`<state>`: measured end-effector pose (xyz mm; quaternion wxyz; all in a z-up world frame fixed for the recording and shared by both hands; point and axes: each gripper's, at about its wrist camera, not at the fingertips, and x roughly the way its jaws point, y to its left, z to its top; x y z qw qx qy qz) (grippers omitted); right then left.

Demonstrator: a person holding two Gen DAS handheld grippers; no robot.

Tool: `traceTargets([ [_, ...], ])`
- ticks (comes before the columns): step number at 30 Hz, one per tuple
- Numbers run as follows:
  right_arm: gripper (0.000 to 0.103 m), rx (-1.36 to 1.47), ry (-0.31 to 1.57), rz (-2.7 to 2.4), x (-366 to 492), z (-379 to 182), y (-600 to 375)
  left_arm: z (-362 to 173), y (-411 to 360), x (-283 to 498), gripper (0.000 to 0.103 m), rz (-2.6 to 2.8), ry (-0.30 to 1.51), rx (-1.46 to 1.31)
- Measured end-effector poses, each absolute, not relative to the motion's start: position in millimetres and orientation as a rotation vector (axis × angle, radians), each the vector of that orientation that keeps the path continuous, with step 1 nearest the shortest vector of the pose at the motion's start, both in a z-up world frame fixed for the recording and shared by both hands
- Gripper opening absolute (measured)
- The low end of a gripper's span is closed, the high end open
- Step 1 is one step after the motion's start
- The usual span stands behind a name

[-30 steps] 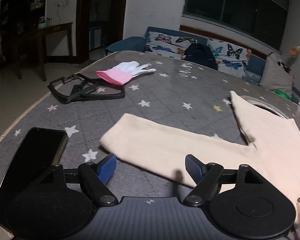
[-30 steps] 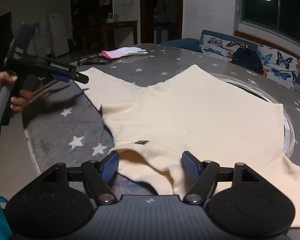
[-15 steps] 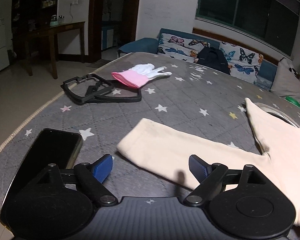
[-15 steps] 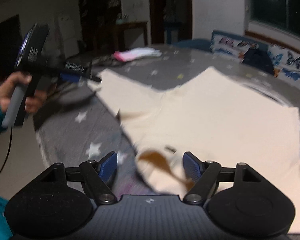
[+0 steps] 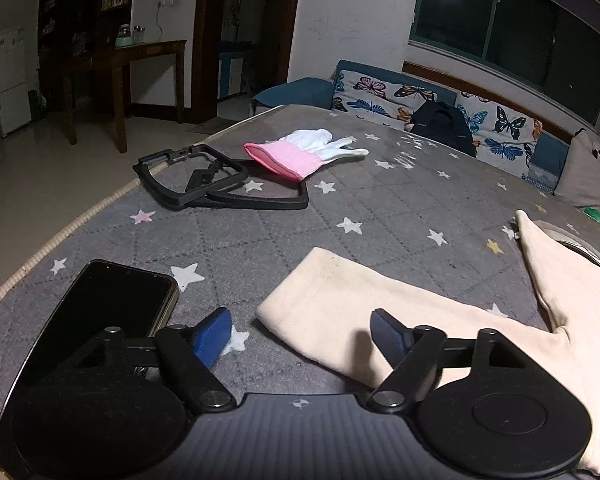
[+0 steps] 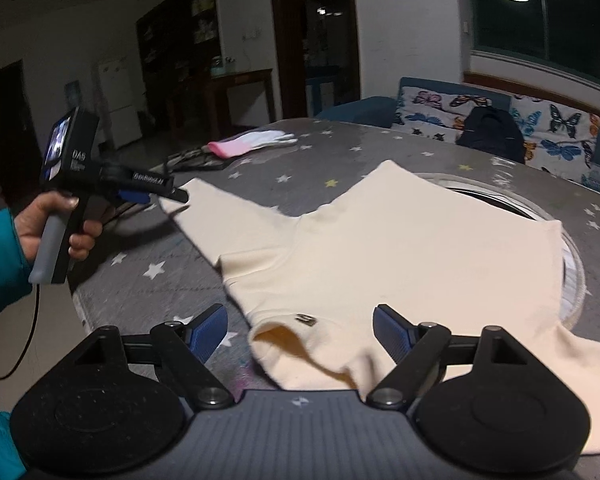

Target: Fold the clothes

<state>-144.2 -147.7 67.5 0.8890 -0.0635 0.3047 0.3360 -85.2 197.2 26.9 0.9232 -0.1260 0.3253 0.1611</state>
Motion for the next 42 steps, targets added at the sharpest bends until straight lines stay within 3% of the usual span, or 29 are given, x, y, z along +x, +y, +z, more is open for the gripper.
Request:
traceTargets([
  [4, 0.082, -0.103, 0.641, 0.667, -143.6, 68.4, -157.7, 26.2, 198.9, -84.2, 0.065, 0.344, 0.657, -0.256],
  [6, 0.082, -0.091, 0.645, 0.659, -141.5, 67.8, -160.4, 26.1, 199.9, -83.4, 0.052, 0.351, 0.652, -0.252],
  [10, 0.082, -0.083, 0.649, 0.63, -137.8, 65.3, -164.0, 25.8, 202.4, -82.3, 0.038, 0.363, 0.644, -0.253],
  [12, 0.082, -0.079, 0.656, 0.617, -135.1, 62.6, -165.2, 25.7, 204.1, -81.5, 0.022, 0.364, 0.643, -0.257],
  [15, 0.082, -0.072, 0.666, 0.601, -132.2, 59.5, -166.9, 26.5, 206.6, -81.4, 0.012, 0.353, 0.637, -0.283],
  [42, 0.083, -0.025, 0.659, 0.577, -130.4, 54.4, -169.6, 68.4, 156.5, -75.4, 0.01, 0.162, 0.546, -0.293],
])
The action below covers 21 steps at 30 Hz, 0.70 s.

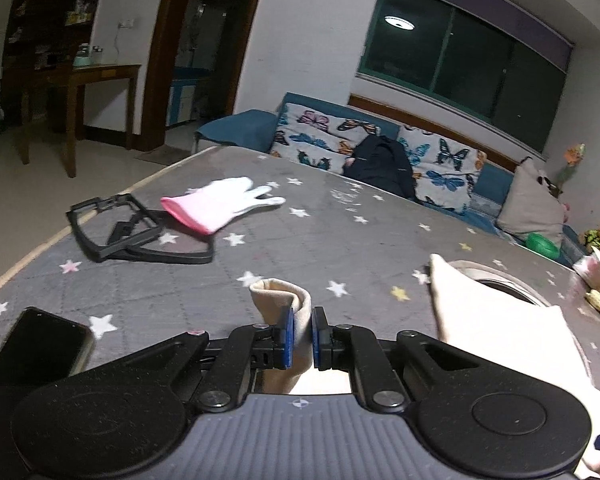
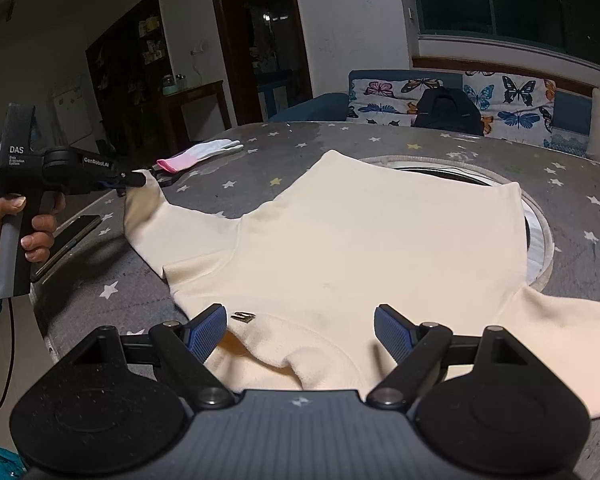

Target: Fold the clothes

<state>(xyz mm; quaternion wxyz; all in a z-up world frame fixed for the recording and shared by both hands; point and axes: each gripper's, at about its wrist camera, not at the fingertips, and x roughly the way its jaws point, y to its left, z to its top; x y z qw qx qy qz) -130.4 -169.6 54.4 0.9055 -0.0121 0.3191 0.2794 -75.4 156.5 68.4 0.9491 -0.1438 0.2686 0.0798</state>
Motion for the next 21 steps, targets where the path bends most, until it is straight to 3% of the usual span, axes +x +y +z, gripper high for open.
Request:
traceTargets([
  [21, 0.083, 0.035, 0.652, 0.546, -127.8, 52.8, -179.7, 87.9, 73.0, -63.8, 0.01, -0.146, 0.542, -0.314],
])
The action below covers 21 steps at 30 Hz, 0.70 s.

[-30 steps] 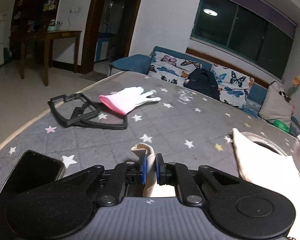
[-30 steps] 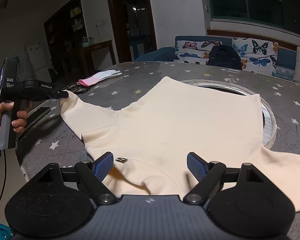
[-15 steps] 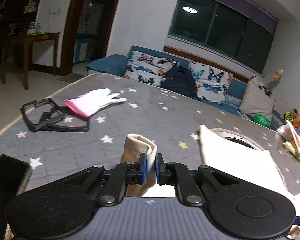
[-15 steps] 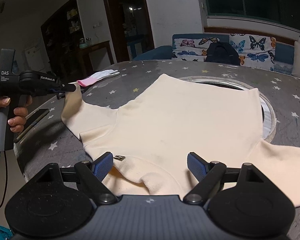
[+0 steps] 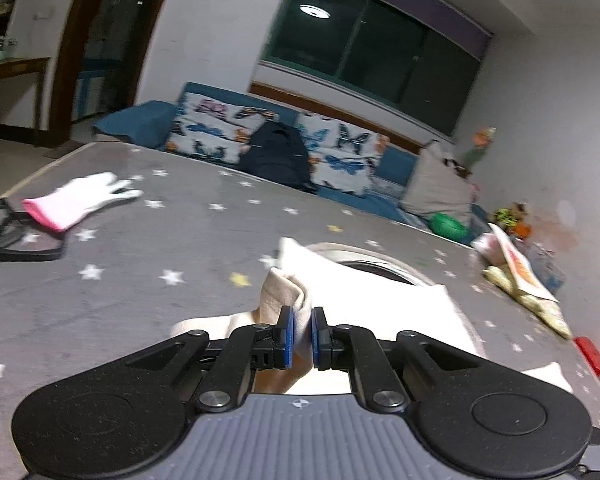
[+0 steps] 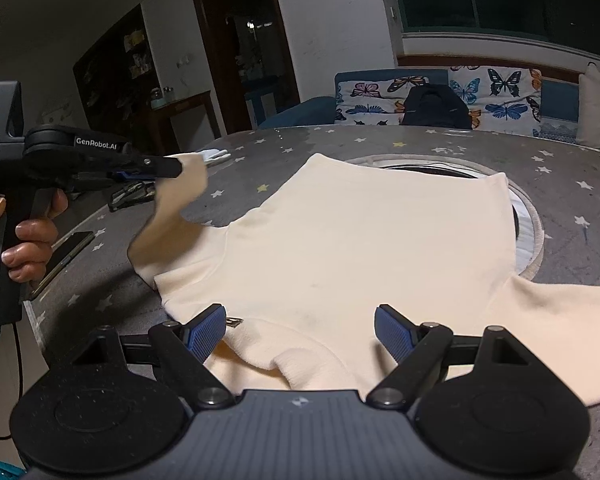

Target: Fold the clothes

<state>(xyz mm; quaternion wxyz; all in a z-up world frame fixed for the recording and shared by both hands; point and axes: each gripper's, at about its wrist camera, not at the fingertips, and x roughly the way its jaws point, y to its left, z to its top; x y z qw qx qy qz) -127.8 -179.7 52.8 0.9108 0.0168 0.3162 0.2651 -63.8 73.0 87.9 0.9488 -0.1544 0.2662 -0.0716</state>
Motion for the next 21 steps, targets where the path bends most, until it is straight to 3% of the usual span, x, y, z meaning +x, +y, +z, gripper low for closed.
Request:
traceTargets([
  [7, 0.083, 0.023, 0.648, 0.54, -127.3, 53.1, -181.1, 88.2, 68.5, -62.6, 0.009, -0.112, 0.532, -0.29],
  [21, 0.083, -0.068, 0.684, 0.53, -124.9, 37.8, -170.0, 62.2, 154.1, -84.4, 0.009, 0.301, 0.528, -0.219],
])
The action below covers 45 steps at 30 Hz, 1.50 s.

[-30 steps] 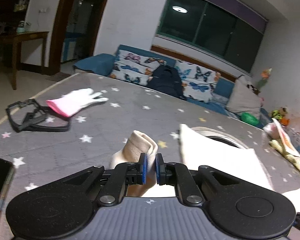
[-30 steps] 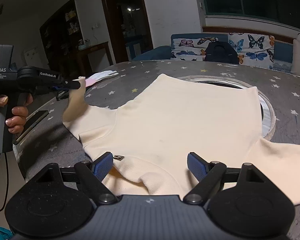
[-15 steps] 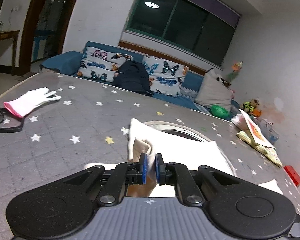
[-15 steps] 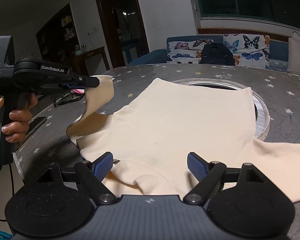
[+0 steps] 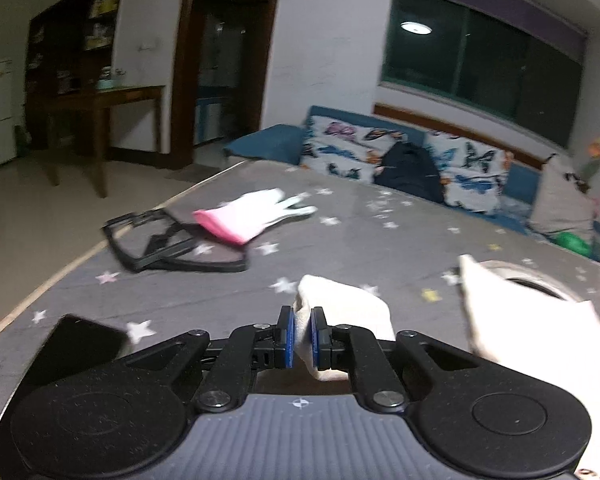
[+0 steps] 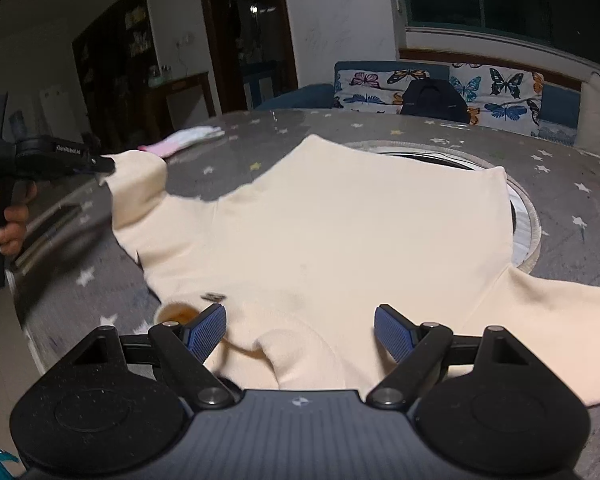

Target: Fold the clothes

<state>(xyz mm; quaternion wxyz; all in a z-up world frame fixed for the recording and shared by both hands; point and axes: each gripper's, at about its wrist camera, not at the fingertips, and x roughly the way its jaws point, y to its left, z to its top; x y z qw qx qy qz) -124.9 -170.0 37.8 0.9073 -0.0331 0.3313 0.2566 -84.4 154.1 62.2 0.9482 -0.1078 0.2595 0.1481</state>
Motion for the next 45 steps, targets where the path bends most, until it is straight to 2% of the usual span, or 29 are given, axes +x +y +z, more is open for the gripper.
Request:
traceTargets([
  [14, 0.088, -0.193, 0.67, 0.543, -131.1, 30.7, -161.4, 33.9, 179.9, -79.9, 0.01, 0.476, 0.643, -0.168],
  [22, 0.088, -0.122, 0.601, 0.556, -121.3, 56.0, -156.7, 42.3, 181.2, -81.3, 0.017, 0.497, 0.646, -0.189],
  [33, 0.088, -0.244, 0.635, 0.63, -126.1, 34.0, -130.3, 55.6, 124.8, -76.5, 0.021, 0.2, 0.656, -0.189],
  [34, 0.088, -0.234, 0.629, 0.626, -125.7, 35.9, -131.8, 54.8, 117.7, -74.8, 0.023, 0.168, 0.663, -0.195],
  [36, 0.089, -0.21, 0.619, 0.616, -123.0, 38.9, -134.4, 51.5, 104.6, -70.2, 0.036, 0.112, 0.679, -0.207],
  [45, 0.1, -0.163, 0.639, 0.559, -106.3, 26.7, -139.6, 31.6, 69.3, -58.4, 0.057, 0.073, 0.706, -0.185],
])
